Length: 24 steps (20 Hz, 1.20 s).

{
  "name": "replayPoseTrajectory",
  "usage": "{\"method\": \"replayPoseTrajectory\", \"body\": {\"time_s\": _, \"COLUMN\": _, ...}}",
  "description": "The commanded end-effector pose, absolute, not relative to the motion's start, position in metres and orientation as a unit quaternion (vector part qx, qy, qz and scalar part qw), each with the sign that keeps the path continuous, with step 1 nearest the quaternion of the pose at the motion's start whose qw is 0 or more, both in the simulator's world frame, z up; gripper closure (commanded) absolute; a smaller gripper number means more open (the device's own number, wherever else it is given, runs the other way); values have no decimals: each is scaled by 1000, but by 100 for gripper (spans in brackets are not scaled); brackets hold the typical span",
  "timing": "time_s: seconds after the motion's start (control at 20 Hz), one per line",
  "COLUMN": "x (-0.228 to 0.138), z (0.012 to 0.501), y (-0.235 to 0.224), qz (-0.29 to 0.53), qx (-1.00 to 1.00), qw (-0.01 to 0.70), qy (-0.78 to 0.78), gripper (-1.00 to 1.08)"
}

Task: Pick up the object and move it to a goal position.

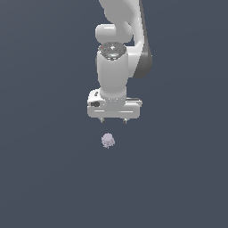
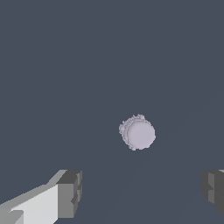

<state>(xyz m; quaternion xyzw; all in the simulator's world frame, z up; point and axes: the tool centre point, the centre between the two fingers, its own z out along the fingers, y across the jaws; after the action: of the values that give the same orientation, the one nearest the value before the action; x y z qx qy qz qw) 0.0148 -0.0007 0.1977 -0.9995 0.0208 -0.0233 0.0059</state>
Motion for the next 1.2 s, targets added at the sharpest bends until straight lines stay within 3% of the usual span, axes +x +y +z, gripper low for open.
{"method": "replayPoseTrajectory", "body": {"time_s": 0.0, "x": 15, "z": 198, "y": -1, "qz": -23, "qx": -999, "qw": 6, "qy": 21, "gripper": -92}}
{"method": "replayPoseTrajectory", "body": {"time_s": 0.6, "x": 24, "z": 215, "y": -6, "qz": -43, "qx": -999, "qw": -11, "qy": 2, "gripper": -92}}
{"method": "replayPoseTrajectory", "body": {"time_s": 1.15, "x": 26, "z": 195, "y": -11, "qz": -35, "qx": -999, "qw": -12, "qy": -35, "gripper": -92}}
